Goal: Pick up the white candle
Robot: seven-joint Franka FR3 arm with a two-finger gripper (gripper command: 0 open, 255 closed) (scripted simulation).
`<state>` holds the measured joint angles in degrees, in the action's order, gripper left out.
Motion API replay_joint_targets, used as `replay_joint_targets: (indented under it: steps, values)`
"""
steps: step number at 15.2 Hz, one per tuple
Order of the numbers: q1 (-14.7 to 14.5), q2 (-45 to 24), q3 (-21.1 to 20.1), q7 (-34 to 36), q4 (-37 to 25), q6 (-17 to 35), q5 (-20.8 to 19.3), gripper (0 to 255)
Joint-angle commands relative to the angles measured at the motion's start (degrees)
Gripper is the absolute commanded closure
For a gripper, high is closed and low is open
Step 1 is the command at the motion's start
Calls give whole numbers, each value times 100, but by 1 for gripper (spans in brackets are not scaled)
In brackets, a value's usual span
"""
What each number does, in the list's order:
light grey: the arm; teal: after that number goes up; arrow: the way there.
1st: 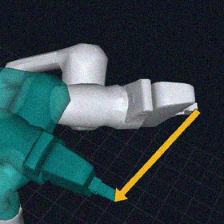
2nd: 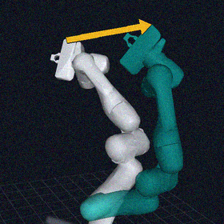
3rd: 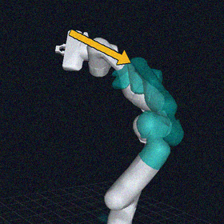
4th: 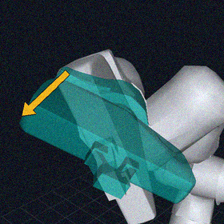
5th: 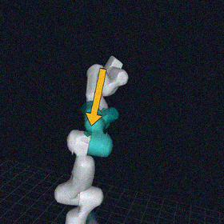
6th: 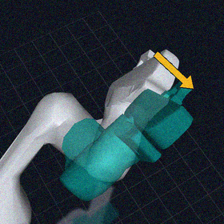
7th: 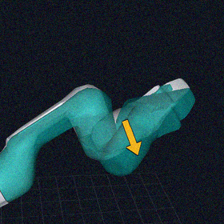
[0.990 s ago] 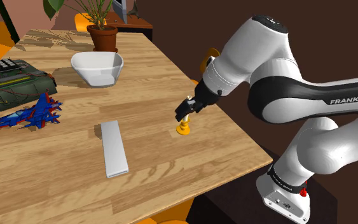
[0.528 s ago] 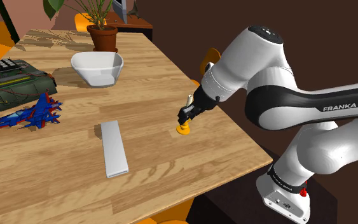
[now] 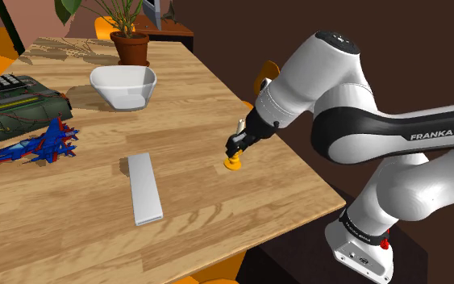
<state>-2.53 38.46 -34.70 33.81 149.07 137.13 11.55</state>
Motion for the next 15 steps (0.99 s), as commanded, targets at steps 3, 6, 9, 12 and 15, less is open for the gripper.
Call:
replay_joint_targets:
  steps: [3, 6, 9, 12, 15]
  values:
    - [-3, 83, 103, -48, -213, -295, -26, 255]
    - [-1, 141, 183, -85, -400, -539, -52, 255]
    - [7, 184, 257, -117, -596, -778, -80, 255]
    - [20, 212, 326, -146, -801, -1011, -110, 255]
    - [31, 226, 372, -165, -952, -1175, -132, 255]
